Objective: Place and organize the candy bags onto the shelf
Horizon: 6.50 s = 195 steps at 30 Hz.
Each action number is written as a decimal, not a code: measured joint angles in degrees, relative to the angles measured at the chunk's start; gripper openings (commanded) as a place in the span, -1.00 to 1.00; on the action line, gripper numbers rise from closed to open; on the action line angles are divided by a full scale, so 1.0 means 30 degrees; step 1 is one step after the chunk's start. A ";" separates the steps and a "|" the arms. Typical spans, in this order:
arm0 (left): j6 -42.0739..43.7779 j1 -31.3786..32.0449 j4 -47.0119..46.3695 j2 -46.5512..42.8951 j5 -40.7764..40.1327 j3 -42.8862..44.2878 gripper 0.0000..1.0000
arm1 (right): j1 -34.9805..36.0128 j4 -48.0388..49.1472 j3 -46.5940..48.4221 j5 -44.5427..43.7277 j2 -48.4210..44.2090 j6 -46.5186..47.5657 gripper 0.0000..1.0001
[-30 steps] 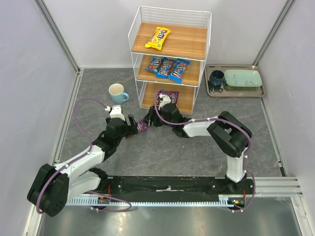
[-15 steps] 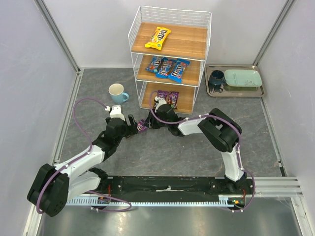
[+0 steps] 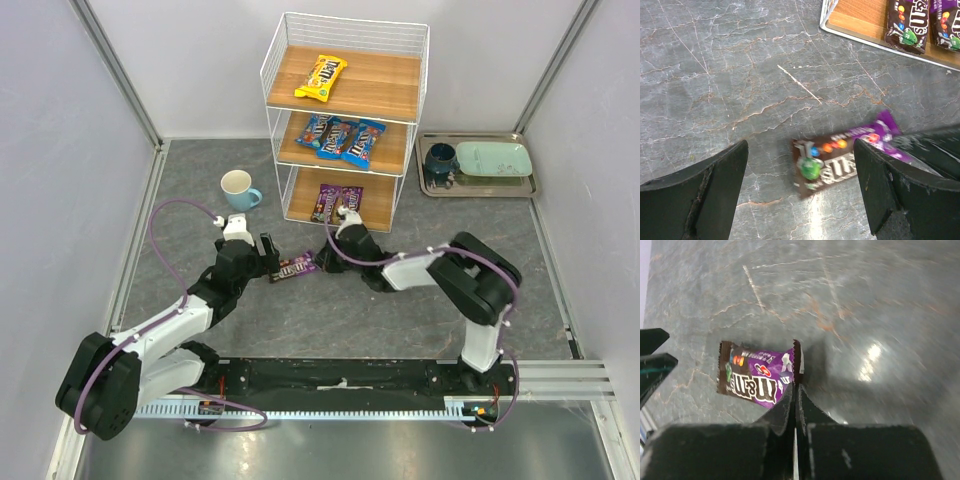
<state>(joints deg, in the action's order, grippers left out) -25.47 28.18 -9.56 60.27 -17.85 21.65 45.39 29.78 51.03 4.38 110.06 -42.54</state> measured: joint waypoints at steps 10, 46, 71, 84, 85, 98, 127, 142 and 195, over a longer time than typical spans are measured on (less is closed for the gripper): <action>0.0000 -0.0087 0.0007 0.0000 0.0058 -0.0007 0.84 | 0.6390 -0.2586 -0.5923 -1.1293 -0.8524 -0.6630 -0.61; 0.0000 -0.0160 0.0000 0.0036 0.0160 -0.0029 0.84 | 0.4932 -1.0513 -0.0517 -0.6761 -0.6798 0.5530 -1.00; 0.0000 -0.0160 0.0000 0.0036 0.0488 -0.0029 0.84 | 0.3381 -1.0513 0.0459 -0.3373 -0.3468 0.7963 -1.00; 0.0000 -0.0160 0.0000 0.0087 0.0495 -0.0029 0.84 | 0.4167 -1.0353 -0.1690 -0.0291 -0.5909 0.7359 -1.00; 0.0000 -0.0160 -0.0007 0.0109 0.0495 -0.0029 0.84 | 0.4364 -1.0229 -0.1690 -0.0168 -0.5952 0.7271 -1.00; 0.0000 -0.0160 -0.0007 0.0146 0.0495 -0.0029 0.84 | 0.6907 -0.9639 -0.0313 0.0342 -0.3861 0.6535 -1.00; -0.0073 -0.0197 0.0051 0.0102 0.0124 -0.0036 0.72 | 0.3453 -0.7104 0.0058 -0.1523 -0.6477 0.5348 -1.00; -0.0226 -0.0284 0.0146 -0.0670 -0.0189 -0.0342 0.63 | 0.1639 -0.9741 0.6768 0.1020 0.0845 0.6273 -0.99; -0.0226 -0.0372 0.0138 -0.0561 -0.0175 -0.0350 0.63 | 0.5056 -1.1912 0.4393 -0.4116 -0.0379 0.1668 -1.00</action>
<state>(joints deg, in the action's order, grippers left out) -26.15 27.07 -9.15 58.59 -18.37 20.60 60.55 -5.96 64.20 -7.97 108.92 -37.54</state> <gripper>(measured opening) 0.815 0.006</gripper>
